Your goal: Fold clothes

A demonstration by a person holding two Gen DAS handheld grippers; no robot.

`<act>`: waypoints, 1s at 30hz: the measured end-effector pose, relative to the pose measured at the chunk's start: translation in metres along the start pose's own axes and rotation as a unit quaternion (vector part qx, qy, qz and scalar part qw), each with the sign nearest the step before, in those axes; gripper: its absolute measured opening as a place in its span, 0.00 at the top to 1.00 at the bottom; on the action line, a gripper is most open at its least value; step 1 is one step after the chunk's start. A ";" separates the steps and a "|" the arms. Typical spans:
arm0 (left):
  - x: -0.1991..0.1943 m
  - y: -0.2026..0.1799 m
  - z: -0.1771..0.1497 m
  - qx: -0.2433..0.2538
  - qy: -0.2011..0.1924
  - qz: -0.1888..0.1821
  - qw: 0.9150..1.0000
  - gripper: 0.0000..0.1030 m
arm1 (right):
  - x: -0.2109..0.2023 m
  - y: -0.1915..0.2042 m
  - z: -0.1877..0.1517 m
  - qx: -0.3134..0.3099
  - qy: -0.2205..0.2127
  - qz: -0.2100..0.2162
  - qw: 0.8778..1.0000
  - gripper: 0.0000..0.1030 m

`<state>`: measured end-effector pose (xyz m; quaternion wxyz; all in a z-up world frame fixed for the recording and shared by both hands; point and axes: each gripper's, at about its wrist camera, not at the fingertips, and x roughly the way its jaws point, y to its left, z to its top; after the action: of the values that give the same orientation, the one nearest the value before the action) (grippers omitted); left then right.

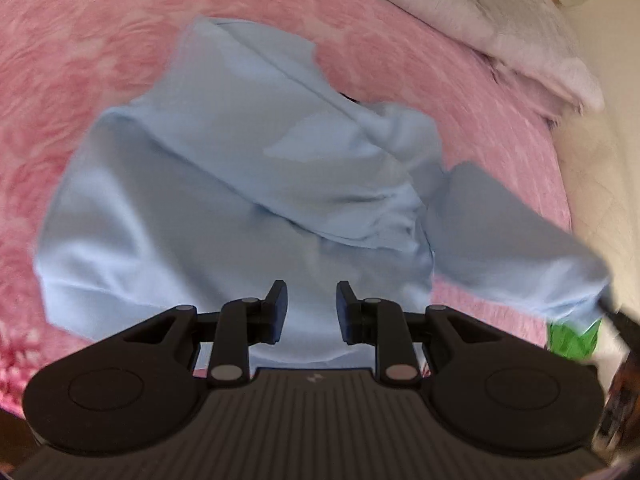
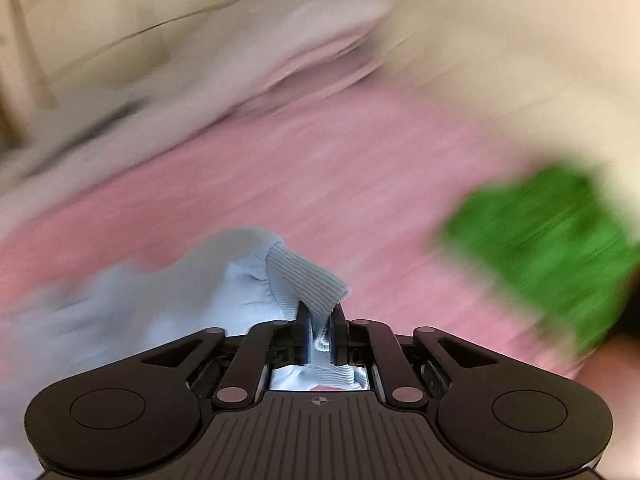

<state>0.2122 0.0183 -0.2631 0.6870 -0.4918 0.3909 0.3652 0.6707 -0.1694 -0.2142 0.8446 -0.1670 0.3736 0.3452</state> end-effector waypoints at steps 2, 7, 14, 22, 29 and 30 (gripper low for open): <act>0.016 -0.025 -0.001 0.051 0.001 0.014 0.999 0.80 | 0.019 -0.020 0.011 0.028 0.013 -0.046 0.998 0.71; 0.068 -0.085 -0.002 0.189 -0.003 0.055 0.980 0.78 | 0.048 -0.057 -0.003 0.160 0.081 0.025 0.983 0.56; 0.144 -0.126 -0.014 0.380 -0.004 0.137 0.915 0.74 | 0.076 -0.058 -0.070 0.213 0.209 0.062 0.952 0.55; 0.197 -0.126 -0.052 0.603 -0.015 0.201 0.772 0.69 | 0.077 -0.039 -0.111 0.267 0.255 0.063 0.927 0.55; 0.135 -0.087 0.039 0.457 -0.129 0.163 0.865 0.96 | 0.059 -0.017 -0.112 0.282 0.240 0.062 0.927 0.55; 0.112 -0.070 0.062 0.425 -0.164 0.181 0.872 0.96 | 0.053 -0.011 -0.112 0.280 0.235 0.063 0.929 0.55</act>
<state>0.3332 0.0740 -0.3235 0.8058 -0.0064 0.4723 0.3572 0.6464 -0.2132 -0.3282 0.7215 0.0242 0.6527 0.2299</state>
